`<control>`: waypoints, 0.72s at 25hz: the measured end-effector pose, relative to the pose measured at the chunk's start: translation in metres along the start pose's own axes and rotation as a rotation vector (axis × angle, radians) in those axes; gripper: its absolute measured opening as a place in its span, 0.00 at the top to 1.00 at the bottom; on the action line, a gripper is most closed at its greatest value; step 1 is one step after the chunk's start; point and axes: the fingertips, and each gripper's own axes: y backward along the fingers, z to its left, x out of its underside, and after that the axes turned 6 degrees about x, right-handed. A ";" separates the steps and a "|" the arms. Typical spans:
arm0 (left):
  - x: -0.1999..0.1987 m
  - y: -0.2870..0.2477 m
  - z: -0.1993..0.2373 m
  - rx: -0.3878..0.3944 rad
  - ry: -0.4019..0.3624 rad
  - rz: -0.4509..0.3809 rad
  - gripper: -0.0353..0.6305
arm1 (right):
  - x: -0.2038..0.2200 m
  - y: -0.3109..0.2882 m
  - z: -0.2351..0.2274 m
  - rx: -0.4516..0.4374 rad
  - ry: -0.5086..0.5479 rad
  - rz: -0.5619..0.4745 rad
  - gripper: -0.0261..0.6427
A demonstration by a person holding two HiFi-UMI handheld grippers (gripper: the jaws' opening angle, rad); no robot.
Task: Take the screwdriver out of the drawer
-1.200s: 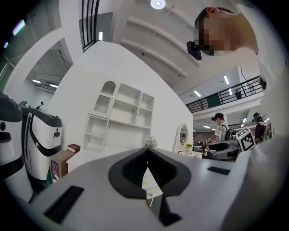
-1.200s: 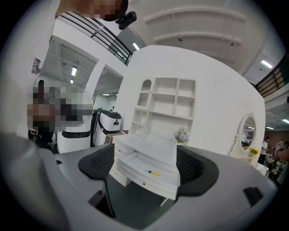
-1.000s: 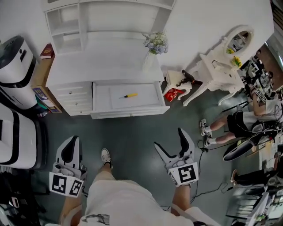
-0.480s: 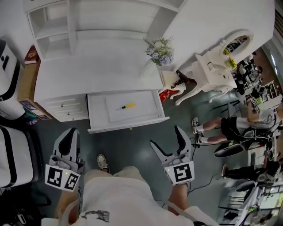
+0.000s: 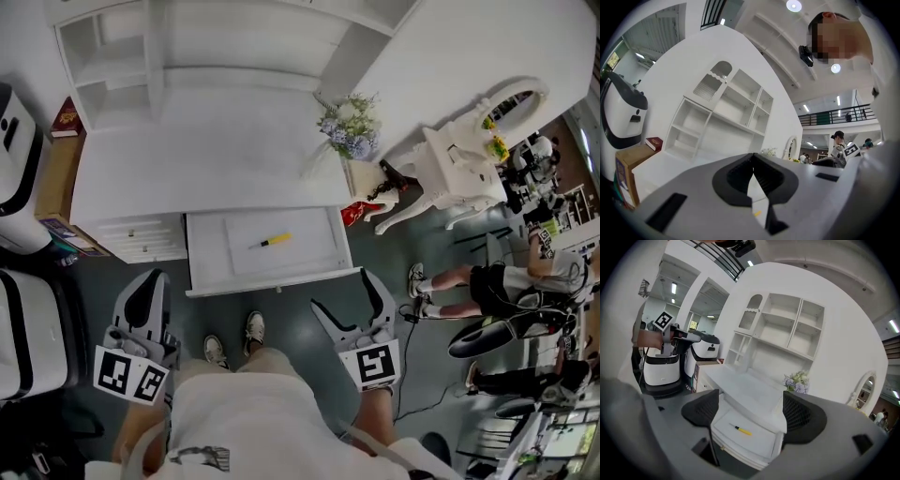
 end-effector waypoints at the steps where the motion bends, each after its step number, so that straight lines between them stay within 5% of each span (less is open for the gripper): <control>1: -0.002 -0.003 0.002 -0.016 -0.004 -0.003 0.92 | 0.003 -0.008 -0.002 -0.015 0.000 0.007 0.33; 9: -0.012 -0.016 0.009 -0.147 -0.037 -0.019 0.92 | 0.038 -0.082 -0.002 -0.213 0.068 0.021 0.33; 18: 0.000 -0.024 0.004 -0.267 -0.046 0.014 0.92 | 0.145 -0.179 0.028 -0.451 0.303 0.158 0.33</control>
